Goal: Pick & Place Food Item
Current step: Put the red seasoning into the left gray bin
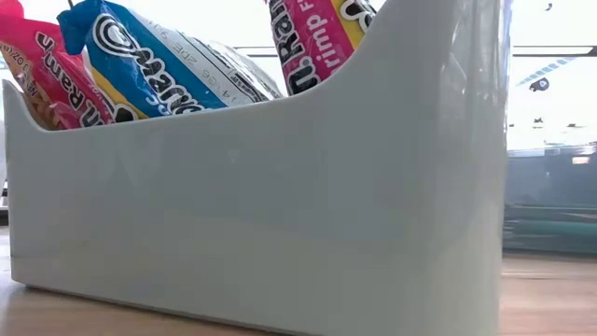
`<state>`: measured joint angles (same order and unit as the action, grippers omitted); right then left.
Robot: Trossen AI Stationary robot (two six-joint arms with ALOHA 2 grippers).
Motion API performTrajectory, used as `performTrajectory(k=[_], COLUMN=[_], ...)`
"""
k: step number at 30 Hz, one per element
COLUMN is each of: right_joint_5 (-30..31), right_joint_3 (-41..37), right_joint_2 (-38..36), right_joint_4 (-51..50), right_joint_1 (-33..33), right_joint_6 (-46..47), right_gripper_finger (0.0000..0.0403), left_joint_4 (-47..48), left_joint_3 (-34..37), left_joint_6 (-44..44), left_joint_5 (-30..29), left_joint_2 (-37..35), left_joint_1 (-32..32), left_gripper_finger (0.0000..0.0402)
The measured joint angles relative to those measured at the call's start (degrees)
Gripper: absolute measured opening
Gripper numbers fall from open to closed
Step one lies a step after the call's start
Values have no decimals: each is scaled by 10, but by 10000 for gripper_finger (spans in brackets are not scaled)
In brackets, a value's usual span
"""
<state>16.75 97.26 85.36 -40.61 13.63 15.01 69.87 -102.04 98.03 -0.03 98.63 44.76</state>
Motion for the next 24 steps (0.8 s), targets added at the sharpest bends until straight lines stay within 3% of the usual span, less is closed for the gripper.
performTrajectory(k=[14,24], right_joint_5=[-3,-10], right_joint_3=[-2,-2], right_joint_2=[0,0], right_joint_4=[-65,-88], right_joint_1=[1,7], right_joint_6=[-32,-30], right_gripper_finger=[256,256], left_joint_4=[13,15], left_joint_3=[2,31], left_joint_6=[23,38], left_joint_5=[17,17], left_joint_2=[71,77], left_joint_1=[-2,-1], left_gripper_finger=[202,202])
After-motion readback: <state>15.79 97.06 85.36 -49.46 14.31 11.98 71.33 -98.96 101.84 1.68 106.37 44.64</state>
